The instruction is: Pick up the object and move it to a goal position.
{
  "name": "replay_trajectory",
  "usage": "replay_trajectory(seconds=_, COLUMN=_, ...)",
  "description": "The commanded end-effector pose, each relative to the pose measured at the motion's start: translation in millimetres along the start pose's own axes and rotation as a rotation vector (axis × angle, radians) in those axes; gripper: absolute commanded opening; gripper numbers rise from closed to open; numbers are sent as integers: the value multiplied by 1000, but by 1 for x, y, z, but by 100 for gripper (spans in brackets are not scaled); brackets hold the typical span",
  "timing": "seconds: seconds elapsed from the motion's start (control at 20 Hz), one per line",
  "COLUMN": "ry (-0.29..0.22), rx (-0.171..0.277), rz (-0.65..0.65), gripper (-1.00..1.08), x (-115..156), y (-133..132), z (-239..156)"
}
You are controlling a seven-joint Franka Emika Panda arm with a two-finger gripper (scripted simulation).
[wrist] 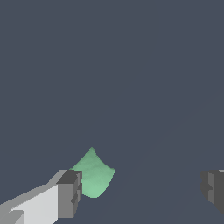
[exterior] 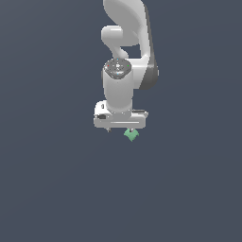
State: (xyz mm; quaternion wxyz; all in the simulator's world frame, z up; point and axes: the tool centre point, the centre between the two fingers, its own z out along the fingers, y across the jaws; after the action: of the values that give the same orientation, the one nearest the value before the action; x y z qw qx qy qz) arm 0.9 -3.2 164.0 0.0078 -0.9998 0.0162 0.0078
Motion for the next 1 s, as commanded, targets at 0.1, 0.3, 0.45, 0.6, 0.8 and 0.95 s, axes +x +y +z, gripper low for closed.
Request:
replay_trajectory(seconds=0.1, ry=-1, rx=1, rz=5, gripper=100, x=0, y=2, z=0)
replay_trajectory(seconds=0.3, ry=-7, rx=10, rz=39, gripper=100, x=1, y=18, z=2)
replay_trajectory(seconds=0.45, ry=-10, rx=15, rz=54, gripper=100, x=1, y=27, z=3)
replay_trajectory(seconds=0.6, ry=-11, rx=15, rz=52, gripper=100, x=1, y=27, z=3)
replay_trajectory(seconds=0.8, ry=-10, rx=14, rz=63, gripper=100, x=1, y=24, z=4)
replay_trajectory(seconds=0.95, ry=-10, rx=13, rz=84, gripper=100, x=-1, y=22, z=6)
